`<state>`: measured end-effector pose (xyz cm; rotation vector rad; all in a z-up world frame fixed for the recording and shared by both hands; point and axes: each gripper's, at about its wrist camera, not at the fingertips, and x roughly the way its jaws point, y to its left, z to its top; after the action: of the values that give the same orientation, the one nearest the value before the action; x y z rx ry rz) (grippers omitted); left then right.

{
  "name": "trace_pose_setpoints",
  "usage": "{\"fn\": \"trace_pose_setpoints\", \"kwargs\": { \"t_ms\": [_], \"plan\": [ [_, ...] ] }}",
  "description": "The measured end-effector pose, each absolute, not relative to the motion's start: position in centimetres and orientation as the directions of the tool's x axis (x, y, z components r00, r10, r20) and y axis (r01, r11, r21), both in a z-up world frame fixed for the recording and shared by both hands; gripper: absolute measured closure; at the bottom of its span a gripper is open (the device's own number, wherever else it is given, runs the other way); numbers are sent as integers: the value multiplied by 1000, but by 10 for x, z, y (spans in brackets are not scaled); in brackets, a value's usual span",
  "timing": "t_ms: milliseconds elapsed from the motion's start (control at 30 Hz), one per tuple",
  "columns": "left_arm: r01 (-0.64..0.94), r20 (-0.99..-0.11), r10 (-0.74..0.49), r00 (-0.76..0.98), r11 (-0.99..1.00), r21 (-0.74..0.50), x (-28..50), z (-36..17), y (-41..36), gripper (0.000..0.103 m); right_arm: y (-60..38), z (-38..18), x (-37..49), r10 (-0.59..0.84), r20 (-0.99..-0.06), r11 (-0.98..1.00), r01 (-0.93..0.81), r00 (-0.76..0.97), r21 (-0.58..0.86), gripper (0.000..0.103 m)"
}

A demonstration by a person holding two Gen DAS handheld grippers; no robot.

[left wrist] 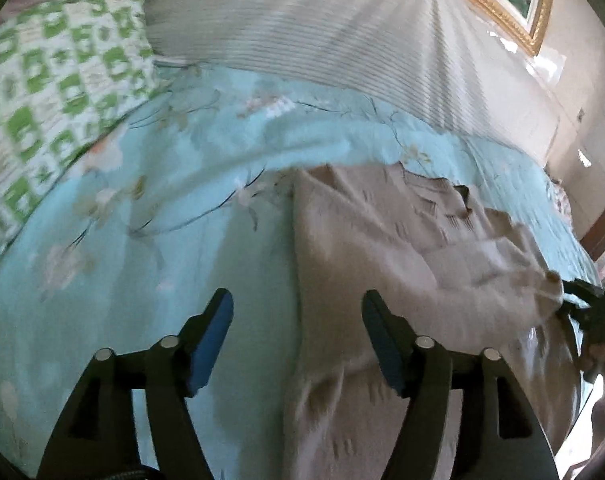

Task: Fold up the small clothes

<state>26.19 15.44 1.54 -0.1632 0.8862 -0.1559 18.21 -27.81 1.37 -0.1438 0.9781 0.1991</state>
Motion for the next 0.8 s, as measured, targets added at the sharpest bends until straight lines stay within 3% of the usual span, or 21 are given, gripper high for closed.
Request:
{"fn": "trace_pose_setpoints", "kwargs": {
  "t_ms": [267, 333, 400, 433, 467, 500, 567, 633, 733, 800],
  "plan": [
    [149, -837, -273, 474, 962, -230, 335, -20, 127, 32, -278, 9, 197, 50, -842, 949, -290, 536, -128, 29],
    [136, -843, -262, 469, 965, -225, 344, -29, 125, 36, -278, 12, 201, 77, -835, 945, -308, 544, -113, 29],
    [150, -826, -275, 491, 961, -231, 344, -30, 124, 77, -276, 15, 202, 141, -825, 935, -348, 546, -70, 29],
    [151, -819, -282, 501, 959, -238, 342, -29, 125, 84, -274, 17, 202, 182, -821, 926, -376, 541, -43, 31],
    [145, -808, -277, 520, 961, -237, 340, -27, 126, 94, -272, 19, 201, 218, -815, 916, -401, 536, -18, 54],
    [134, -793, -265, 548, 964, -229, 336, -24, 128, 96, -271, 21, 202, 255, -818, 909, -417, 516, 20, 94],
    [105, -768, -239, 594, 970, -220, 331, -18, 133, 97, -274, 25, 204, 285, -827, 918, -387, 485, 89, 95],
    [65, -753, -218, 621, 971, -228, 328, -15, 141, 97, -284, 37, 201, 395, -806, 903, -347, 441, 253, 95],
    [22, -754, -195, 628, 972, -233, 328, -16, 147, 97, -312, 48, 200, 636, -676, 769, -229, 373, 597, 95],
    [2, -758, -190, 624, 970, -241, 331, -19, 148, 97, -330, 43, 206, 715, -605, 679, -140, 352, 721, 95]
  ]
}}
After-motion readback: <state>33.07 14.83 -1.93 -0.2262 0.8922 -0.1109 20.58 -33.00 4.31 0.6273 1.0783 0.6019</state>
